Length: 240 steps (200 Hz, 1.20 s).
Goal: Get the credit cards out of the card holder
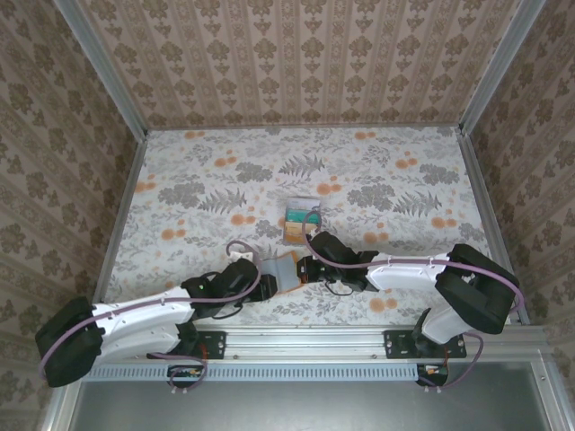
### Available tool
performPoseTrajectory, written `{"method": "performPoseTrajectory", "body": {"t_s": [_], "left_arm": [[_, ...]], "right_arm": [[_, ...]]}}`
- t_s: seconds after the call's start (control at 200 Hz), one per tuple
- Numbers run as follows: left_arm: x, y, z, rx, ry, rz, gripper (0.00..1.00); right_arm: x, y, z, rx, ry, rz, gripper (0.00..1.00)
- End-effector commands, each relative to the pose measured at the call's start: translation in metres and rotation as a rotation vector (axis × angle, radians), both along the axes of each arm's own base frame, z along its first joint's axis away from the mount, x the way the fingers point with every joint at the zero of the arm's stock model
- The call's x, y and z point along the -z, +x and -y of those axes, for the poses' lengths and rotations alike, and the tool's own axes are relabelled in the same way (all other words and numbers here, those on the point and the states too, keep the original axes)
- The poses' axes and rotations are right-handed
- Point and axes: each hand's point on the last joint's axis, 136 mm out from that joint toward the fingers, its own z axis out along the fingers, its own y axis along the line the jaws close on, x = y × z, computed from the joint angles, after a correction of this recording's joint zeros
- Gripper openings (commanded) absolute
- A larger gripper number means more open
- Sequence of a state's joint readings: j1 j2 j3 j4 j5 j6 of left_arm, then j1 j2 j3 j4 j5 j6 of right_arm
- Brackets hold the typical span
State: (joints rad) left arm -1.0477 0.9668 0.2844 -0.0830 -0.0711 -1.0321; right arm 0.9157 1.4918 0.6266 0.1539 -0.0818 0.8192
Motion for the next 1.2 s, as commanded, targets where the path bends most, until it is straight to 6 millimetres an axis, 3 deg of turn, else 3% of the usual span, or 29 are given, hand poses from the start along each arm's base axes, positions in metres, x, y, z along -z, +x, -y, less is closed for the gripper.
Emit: {"method": "performPoseTrajectory", "body": {"t_s": [0.0, 0.225, 0.34, 0.765, 1.195], "left_arm": [[-0.003, -0.001, 0.006, 0.026, -0.011, 0.003, 0.59], [-0.007, -0.001, 0.010, 0.036, -0.035, 0.014, 0.69], [-0.005, -0.002, 0.008, 0.034, -0.022, 0.009, 0.69], [0.003, -0.010, -0.030, -0.028, 0.062, -0.002, 0.69], [-0.006, -0.005, -0.017, -0.008, -0.004, 0.031, 0.65]], "right_arm": [[0.005, -0.002, -0.002, 0.006, -0.010, -0.013, 0.00], [0.006, -0.002, -0.003, 0.005, -0.009, -0.015, 0.00], [0.006, -0.003, -0.003, 0.005, -0.011, -0.015, 0.00], [0.004, -0.002, 0.001, 0.011, -0.031, -0.009, 0.00], [0.003, -0.002, -0.001, 0.007, -0.029, -0.012, 0.00]]}}
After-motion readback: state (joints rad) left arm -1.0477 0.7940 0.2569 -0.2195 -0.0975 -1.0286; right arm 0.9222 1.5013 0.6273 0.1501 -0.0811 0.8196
